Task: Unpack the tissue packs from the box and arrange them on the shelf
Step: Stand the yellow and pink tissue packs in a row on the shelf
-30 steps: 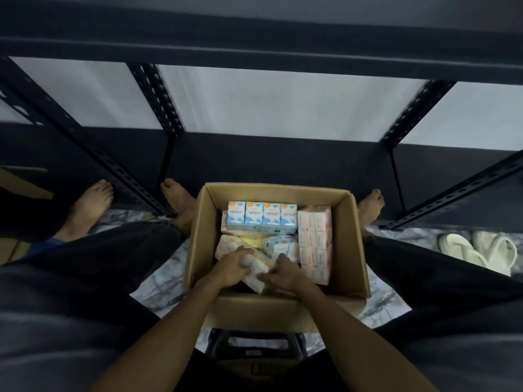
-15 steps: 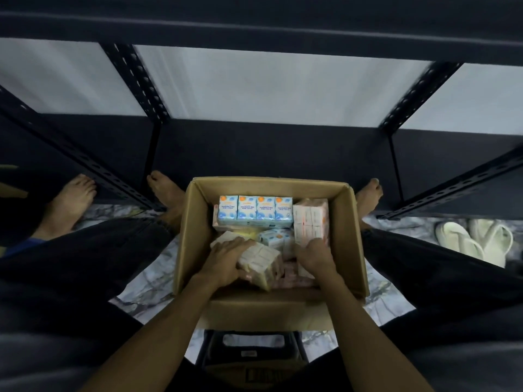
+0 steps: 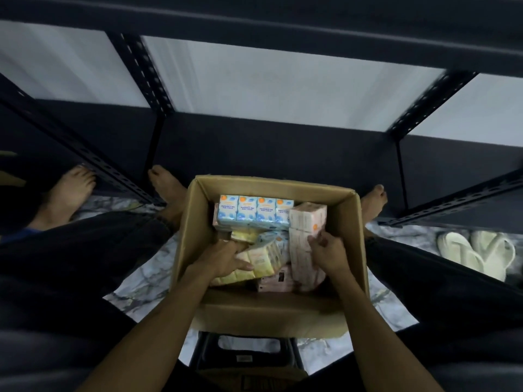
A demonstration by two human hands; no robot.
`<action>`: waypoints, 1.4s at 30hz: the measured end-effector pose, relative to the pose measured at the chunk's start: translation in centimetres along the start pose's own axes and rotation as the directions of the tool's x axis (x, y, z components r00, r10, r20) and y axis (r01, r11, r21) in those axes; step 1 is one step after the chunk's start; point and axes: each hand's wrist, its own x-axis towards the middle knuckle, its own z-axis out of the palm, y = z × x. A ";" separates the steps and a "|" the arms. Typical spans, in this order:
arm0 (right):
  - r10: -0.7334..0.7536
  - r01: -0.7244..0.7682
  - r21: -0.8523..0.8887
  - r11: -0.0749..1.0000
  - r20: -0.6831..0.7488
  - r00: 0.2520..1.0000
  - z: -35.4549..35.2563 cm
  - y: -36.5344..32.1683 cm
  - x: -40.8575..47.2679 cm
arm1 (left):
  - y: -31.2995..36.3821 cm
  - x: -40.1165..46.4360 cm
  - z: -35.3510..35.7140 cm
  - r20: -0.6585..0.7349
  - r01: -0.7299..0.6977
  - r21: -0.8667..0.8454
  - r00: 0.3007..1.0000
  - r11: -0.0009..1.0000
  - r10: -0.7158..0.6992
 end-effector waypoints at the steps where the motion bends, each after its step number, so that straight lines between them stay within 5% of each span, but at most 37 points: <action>1: -0.002 0.001 0.060 0.998 0.005 1.000 -0.2 0.1 -0.1 | -0.2 0.0 0.4 0.015 0.016 -0.069 1.000 0.998 -0.015; 5: 0.036 -0.035 0.273 0.961 0.002 0.999 -0.9 -1.2 -1.1 | -0.7 -0.6 1.3 0.031 0.040 -0.259 0.999 0.965 -0.033; 11: 0.101 -0.197 0.475 0.857 0.219 0.970 0.3 -0.8 -2.2 | -0.2 -1.3 0.9 -0.006 0.026 -0.301 1.000 0.953 -0.029; 17: -0.083 -0.016 0.594 0.804 0.140 0.987 -1.2 -3.1 -4.5 | 1.8 -3.7 -1.9 -0.180 -0.089 -0.443 0.984 0.892 0.010; 21: -0.204 0.100 0.733 0.673 0.055 0.977 -3.9 -7.1 -7.3 | 3.1 -6.7 -5.5 -0.304 -0.232 -0.524 0.950 0.819 0.075; 28: -0.300 0.280 0.654 0.703 -0.084 0.950 -8.9 -12.2 -12.1 | 7.1 -14.2 -10.1 -0.557 -0.465 -0.581 0.826 0.668 0.091; 32: -0.436 0.355 0.718 0.599 -0.080 0.897 -11.2 -16.1 -17.7 | 10.1 -18.8 -12.1 -0.648 -0.550 -0.542 0.755 0.635 0.101; 37: -0.650 0.747 0.356 0.561 -0.369 0.664 -19.4 -21.8 -24.2 | 13.3 -26.5 -19.9 -0.823 -0.635 -0.203 0.523 0.745 0.221; 40: -0.763 0.874 -0.103 0.475 -0.543 0.351 -25.6 -25.9 -26.7 | 16.3 -30.6 -26.4 -0.903 -0.586 0.113 0.276 0.803 0.329; 42: -0.831 0.803 -0.419 0.423 -0.532 0.160 -28.9 -28.6 -26.1 | 18.6 -31.5 -30.4 -0.900 -0.486 0.275 0.174 0.829 0.401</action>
